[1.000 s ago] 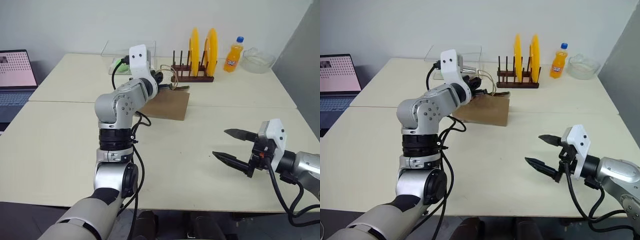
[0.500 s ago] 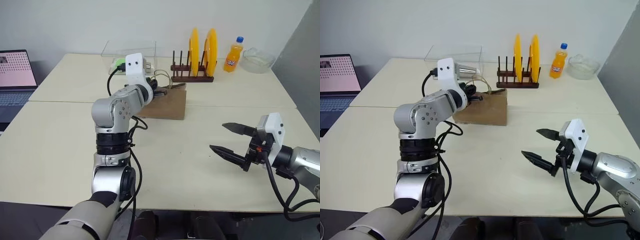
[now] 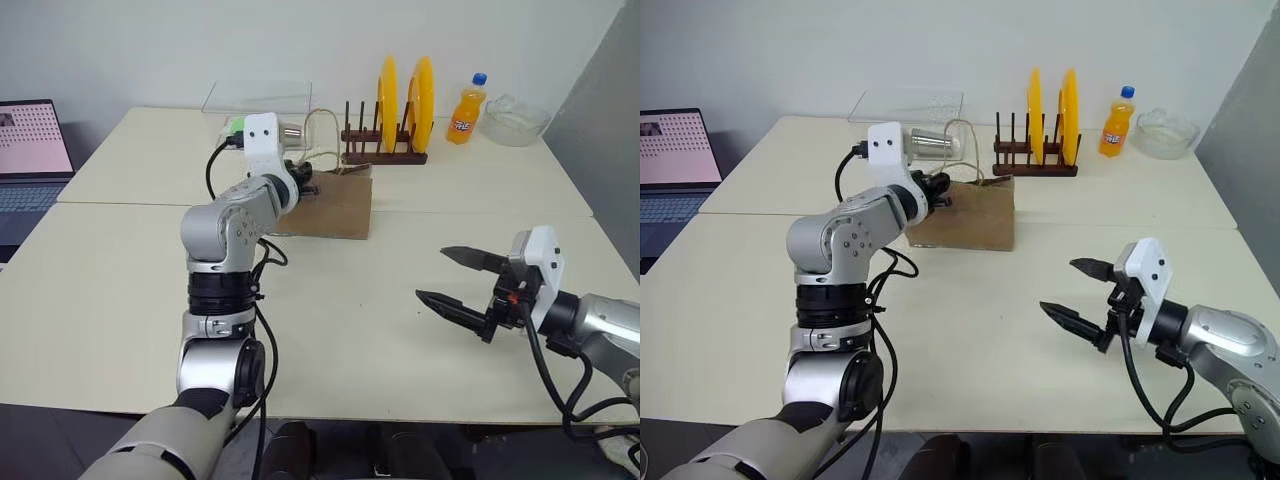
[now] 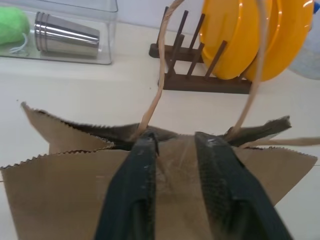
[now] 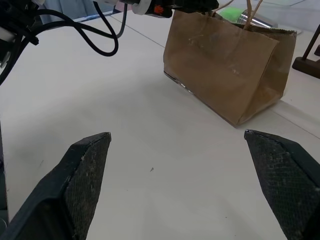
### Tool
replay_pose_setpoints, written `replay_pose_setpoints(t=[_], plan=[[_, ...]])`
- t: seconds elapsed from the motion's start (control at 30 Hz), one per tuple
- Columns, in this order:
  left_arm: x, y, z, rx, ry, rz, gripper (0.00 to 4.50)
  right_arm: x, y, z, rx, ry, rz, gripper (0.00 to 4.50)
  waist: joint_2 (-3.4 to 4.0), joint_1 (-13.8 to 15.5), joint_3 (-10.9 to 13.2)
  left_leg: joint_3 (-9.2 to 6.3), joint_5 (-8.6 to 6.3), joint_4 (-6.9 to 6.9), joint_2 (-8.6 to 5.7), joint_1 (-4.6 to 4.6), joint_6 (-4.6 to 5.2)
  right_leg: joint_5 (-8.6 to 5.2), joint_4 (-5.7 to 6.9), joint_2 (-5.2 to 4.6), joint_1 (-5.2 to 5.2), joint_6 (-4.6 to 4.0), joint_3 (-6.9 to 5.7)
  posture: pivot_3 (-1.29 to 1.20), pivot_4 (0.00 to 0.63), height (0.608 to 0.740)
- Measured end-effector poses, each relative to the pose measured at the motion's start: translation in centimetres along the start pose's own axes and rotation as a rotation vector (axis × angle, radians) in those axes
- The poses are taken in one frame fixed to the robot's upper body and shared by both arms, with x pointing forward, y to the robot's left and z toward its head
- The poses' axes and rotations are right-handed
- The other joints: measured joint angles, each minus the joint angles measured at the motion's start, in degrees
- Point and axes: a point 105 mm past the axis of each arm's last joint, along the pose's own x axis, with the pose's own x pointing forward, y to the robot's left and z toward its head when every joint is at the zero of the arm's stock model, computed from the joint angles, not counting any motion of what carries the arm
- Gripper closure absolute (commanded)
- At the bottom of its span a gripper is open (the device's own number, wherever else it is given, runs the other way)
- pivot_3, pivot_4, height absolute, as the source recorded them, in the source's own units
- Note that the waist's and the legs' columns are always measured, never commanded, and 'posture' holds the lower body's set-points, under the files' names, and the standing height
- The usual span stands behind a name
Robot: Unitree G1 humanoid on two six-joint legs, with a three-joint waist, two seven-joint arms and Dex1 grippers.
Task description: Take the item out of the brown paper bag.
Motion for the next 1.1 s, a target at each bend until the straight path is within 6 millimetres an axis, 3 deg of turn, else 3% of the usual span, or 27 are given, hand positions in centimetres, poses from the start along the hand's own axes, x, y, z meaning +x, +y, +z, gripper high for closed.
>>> replay_pose_setpoints(t=[0.07,0.27,0.4,0.63,0.73,0.87,1.0,1.1], plan=[[-0.2,0.5,-0.1,0.025,-0.005,0.018,1.51,0.1,0.1,-0.1,0.001,0.002,0.003,0.0,0.0,0.02,0.0,-0.01,0.0,0.0,0.0,-0.01,0.0,0.0,0.0,0.0,0.0,0.0,0.0,0.0,0.15,0.74],[-1.6,1.0,-0.2,0.123,-0.052,0.017,1.51,0.1,0.2,-0.2,0.001,0.005,0.011,0.0,0.01,-0.05,0.0,0.0,0.0,-0.01,0.0,0.01,0.0,0.0,-0.01,0.0,0.0,0.0,0.01,0.0,0.15,0.74],[-3.4,3.1,-0.8,0.227,-0.092,0.048,1.51,0.2,0.2,-0.2,0.0,0.001,0.013,0.0,0.01,-0.32,-0.01,-0.02,0.0,-0.03,0.02,0.04,0.0,0.0,0.02,0.0,0.0,-0.01,0.0,0.0,0.15,0.74],[-6.3,3.8,0.6,0.386,-0.228,0.006,1.51,0.4,-0.2,-0.1,0.002,-0.012,0.017,0.0,0.02,0.0,-0.01,0.01,-0.02,-0.02,0.02,0.04,0.03,0.03,-0.06,0.0,0.04,-0.06,0.01,0.0,0.15,0.74],[-7.4,4.5,0.1,0.44,-0.221,-0.018,2.11,0.3,-0.5,-0.3,0.003,-0.009,0.011,0.0,0.02,-0.06,-0.01,-0.02,-0.05,-0.05,0.02,0.05,0.09,0.04,-0.05,0.0,0.05,-0.08,0.0,0.0,0.15,0.74],[-9.4,5.7,-1.1,0.49,-0.159,-0.086,3.34,0.5,-0.7,-0.4,-0.004,-0.014,0.009,0.0,0.02,-0.2,-0.01,-0.02,-0.12,-0.05,0.03,0.06,0.23,-0.01,-0.04,0.0,0.05,-0.03,-0.02,0.0,0.15,0.74],[-11.4,6.9,-2.8,0.511,-0.007,-0.26,4.49,1.4,-1.1,-0.1,0.009,-0.044,0.008,0.0,0.05,-0.63,0.0,-0.03,-0.14,-0.06,0.06,0.09,0.3,-0.02,-0.04,0.03,0.05,-0.05,-0.03,0.0,0.15,0.74],[-11.8,8.1,-2.7,0.452,0.003,-0.288,4.49,2.7,-2.0,1.5,-0.026,-0.107,-0.007,0.0,0.05,-0.96,0.01,-0.02,-0.13,-0.06,0.06,0.1,0.34,-0.02,-0.04,0.03,0.06,-0.06,-0.03,0.0,0.15,0.74]])
